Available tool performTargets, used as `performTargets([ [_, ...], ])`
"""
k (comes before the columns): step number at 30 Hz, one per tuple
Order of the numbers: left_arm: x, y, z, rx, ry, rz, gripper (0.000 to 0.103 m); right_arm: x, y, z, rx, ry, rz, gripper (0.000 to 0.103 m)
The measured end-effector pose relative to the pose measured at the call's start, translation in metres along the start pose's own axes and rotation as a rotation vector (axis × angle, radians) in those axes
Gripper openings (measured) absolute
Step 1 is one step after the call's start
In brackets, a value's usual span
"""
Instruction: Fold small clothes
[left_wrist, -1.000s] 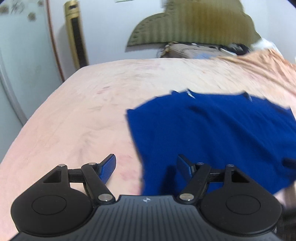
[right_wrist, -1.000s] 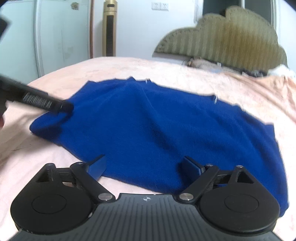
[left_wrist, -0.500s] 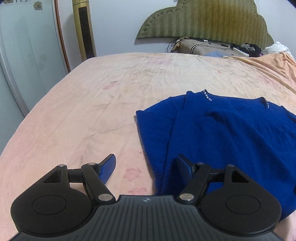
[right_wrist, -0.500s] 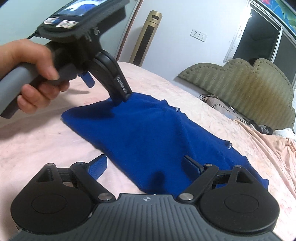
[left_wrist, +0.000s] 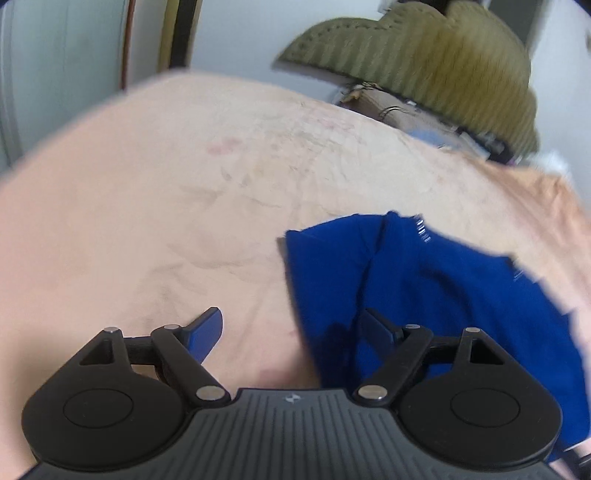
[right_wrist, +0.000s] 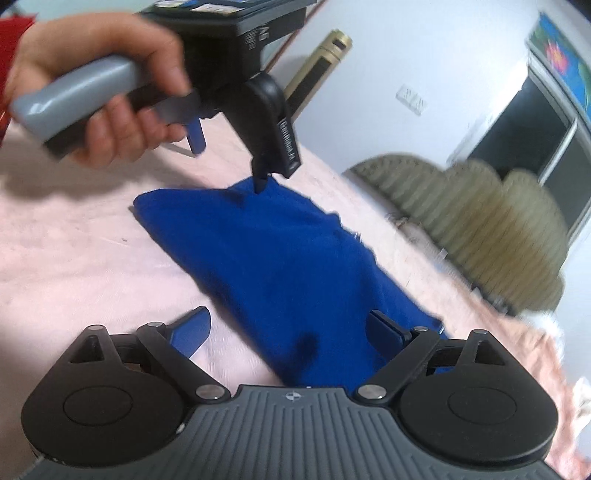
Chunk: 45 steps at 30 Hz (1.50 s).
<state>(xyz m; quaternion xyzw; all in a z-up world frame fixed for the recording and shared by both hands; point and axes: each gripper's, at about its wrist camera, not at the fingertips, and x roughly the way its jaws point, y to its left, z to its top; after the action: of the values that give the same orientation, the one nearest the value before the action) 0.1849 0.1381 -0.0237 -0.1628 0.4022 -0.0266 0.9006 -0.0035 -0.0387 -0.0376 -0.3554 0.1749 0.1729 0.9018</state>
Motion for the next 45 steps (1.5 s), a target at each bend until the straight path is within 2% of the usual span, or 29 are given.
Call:
performTargets([
  [3,0.013,0.011,0.011,-0.052,0.028,-0.12,0.093,0.008,0.01,0.007,-0.05,-0.023,-0.033,0.09],
  [6,0.027,0.011,0.02,-0.069,0.051,-0.211,0.094,0.019,0.011,0.015,-0.042,-0.025,-0.027,0.089],
  [8,0.037,0.007,0.025,-0.063,0.07,-0.266,0.1,0.027,0.009,0.02,-0.035,-0.029,-0.028,0.089],
  [9,0.041,0.004,0.027,-0.059,0.071,-0.28,0.103,0.03,0.009,0.021,-0.032,-0.03,-0.028,0.089],
  [17,0.076,-0.023,0.046,-0.026,0.107,-0.354,0.103,0.053,0.005,0.029,0.006,-0.034,-0.037,0.087],
  [18,0.08,-0.027,0.048,-0.03,0.116,-0.366,0.102,0.054,0.006,0.03,0.008,-0.034,-0.037,0.086],
  [20,0.086,-0.033,0.051,-0.04,0.117,-0.37,0.101,0.057,0.006,0.031,0.005,-0.037,-0.032,0.075],
  [21,0.088,-0.036,0.052,-0.044,0.112,-0.371,0.094,0.058,0.007,0.032,-0.001,-0.04,-0.027,0.072],
  [22,0.092,-0.037,0.053,-0.056,0.119,-0.383,0.073,0.06,0.009,0.033,-0.013,-0.042,-0.024,0.063],
  [23,0.097,-0.037,0.053,-0.073,0.132,-0.389,0.062,0.06,0.012,0.033,-0.03,-0.043,-0.021,0.052],
  [24,0.101,-0.035,0.053,-0.096,0.146,-0.389,0.046,0.061,0.015,0.034,-0.049,-0.044,-0.018,0.046],
  [25,0.104,-0.034,0.054,-0.117,0.155,-0.391,0.037,0.061,0.019,0.034,-0.072,-0.046,-0.013,0.035],
  [26,0.106,-0.033,0.054,-0.128,0.165,-0.389,0.034,0.06,0.023,0.034,-0.099,-0.048,-0.009,0.026],
  [27,0.108,-0.033,0.054,-0.129,0.174,-0.381,0.023,0.059,0.027,0.034,-0.127,-0.05,-0.005,0.024],
  [28,0.109,-0.035,0.053,-0.121,0.178,-0.363,0.017,0.058,0.031,0.034,-0.149,-0.054,-0.007,0.021],
  [29,0.108,-0.036,0.053,-0.116,0.175,-0.35,0.015,0.057,0.034,0.034,-0.166,-0.059,-0.01,0.015],
  [30,0.107,-0.037,0.053,-0.121,0.175,-0.331,0.013,0.057,0.035,0.034,-0.17,-0.059,-0.005,0.014],
  [33,0.098,-0.045,0.052,-0.115,0.16,-0.262,0.013,0.053,0.028,0.034,-0.132,-0.07,0.025,0.009],
  [36,0.08,-0.064,0.052,-0.025,0.113,-0.173,0.012,0.044,0.015,0.032,-0.061,-0.073,0.054,0.007],
  [40,0.056,-0.095,0.053,0.077,0.059,-0.065,0.012,0.026,-0.001,0.027,-0.021,-0.099,0.025,0.006],
  [45,0.036,-0.135,0.052,0.188,0.014,0.019,0.013,0.0,-0.027,0.015,0.058,-0.121,-0.012,0.006],
])
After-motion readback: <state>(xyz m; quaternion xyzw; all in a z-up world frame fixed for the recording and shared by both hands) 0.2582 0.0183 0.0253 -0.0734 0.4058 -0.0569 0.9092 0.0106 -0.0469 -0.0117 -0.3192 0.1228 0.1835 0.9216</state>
